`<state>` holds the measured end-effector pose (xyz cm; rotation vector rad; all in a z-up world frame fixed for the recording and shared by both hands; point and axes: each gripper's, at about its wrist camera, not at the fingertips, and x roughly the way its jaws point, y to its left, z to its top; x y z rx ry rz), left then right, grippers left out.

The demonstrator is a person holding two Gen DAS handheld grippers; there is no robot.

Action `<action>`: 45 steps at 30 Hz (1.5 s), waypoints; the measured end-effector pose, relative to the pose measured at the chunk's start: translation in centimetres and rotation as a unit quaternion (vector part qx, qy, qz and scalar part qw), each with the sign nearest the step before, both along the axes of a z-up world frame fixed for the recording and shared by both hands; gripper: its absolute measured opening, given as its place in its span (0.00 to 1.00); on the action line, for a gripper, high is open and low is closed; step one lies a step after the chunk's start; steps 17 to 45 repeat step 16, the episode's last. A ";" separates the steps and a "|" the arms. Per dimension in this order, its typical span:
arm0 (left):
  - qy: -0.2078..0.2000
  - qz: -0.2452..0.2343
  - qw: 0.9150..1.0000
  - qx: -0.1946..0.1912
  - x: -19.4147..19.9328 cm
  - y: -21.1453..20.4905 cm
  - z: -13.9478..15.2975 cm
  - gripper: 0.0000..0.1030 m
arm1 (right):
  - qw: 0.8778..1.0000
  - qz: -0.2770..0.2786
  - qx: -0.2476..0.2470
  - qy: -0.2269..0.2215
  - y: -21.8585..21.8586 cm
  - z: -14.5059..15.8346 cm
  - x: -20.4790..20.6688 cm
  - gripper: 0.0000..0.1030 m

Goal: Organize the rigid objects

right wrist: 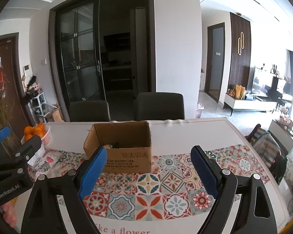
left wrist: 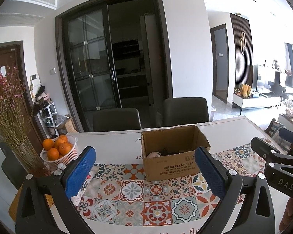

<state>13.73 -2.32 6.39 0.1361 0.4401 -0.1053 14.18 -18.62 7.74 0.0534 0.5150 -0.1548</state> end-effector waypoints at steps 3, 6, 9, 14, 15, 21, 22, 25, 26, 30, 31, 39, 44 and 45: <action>0.001 0.000 1.000 0.000 0.0 0.0 -0.1 1.00 | 1.000 0.000 -0.001 -0.002 0.2 0.1 0.0 0.86; 0.002 0.000 1.000 -0.001 -0.1 0.0 0.1 1.00 | 1.000 0.000 -0.001 -0.002 0.3 0.1 0.0 0.86; 0.002 0.000 1.000 -0.001 -0.1 0.0 0.2 1.00 | 1.000 0.000 0.000 -0.002 0.3 0.1 0.0 0.86; 0.005 0.000 1.000 -0.004 -0.1 0.0 0.3 1.00 | 1.000 -0.001 0.000 -0.001 0.4 0.2 0.0 0.86; 0.006 0.000 1.000 -0.005 -0.1 0.0 0.2 1.00 | 1.000 0.000 -0.001 -0.001 0.4 0.2 0.0 0.86; 0.006 0.000 1.000 -0.005 -0.1 0.1 0.2 1.00 | 1.000 -0.001 0.000 -0.002 0.4 0.2 0.0 0.86; 0.006 0.000 1.000 -0.005 -0.1 0.1 0.2 1.00 | 1.000 -0.001 0.000 -0.002 0.4 0.2 0.0 0.86; 0.006 0.000 1.000 -0.005 -0.1 0.1 0.2 1.00 | 1.000 -0.001 0.000 -0.002 0.4 0.2 0.0 0.86; 0.006 0.000 1.000 -0.005 -0.1 0.1 0.2 1.00 | 1.000 -0.001 0.000 -0.002 0.4 0.2 0.0 0.86; 0.006 0.000 1.000 -0.005 -0.1 0.1 0.2 1.00 | 1.000 -0.001 0.000 -0.002 0.4 0.2 0.0 0.86; 0.006 0.000 1.000 -0.005 -0.1 0.1 0.2 1.00 | 1.000 -0.001 0.000 -0.002 0.4 0.2 0.0 0.86; 0.006 0.000 1.000 -0.005 -0.1 0.1 0.2 1.00 | 1.000 -0.001 0.000 -0.002 0.4 0.2 0.0 0.86; 0.006 0.000 1.000 -0.005 -0.1 0.1 0.2 1.00 | 1.000 -0.001 0.000 -0.002 0.4 0.2 0.0 0.86; 0.006 0.000 1.000 -0.005 -0.1 0.1 0.2 1.00 | 1.000 -0.001 0.000 -0.002 0.4 0.2 0.0 0.86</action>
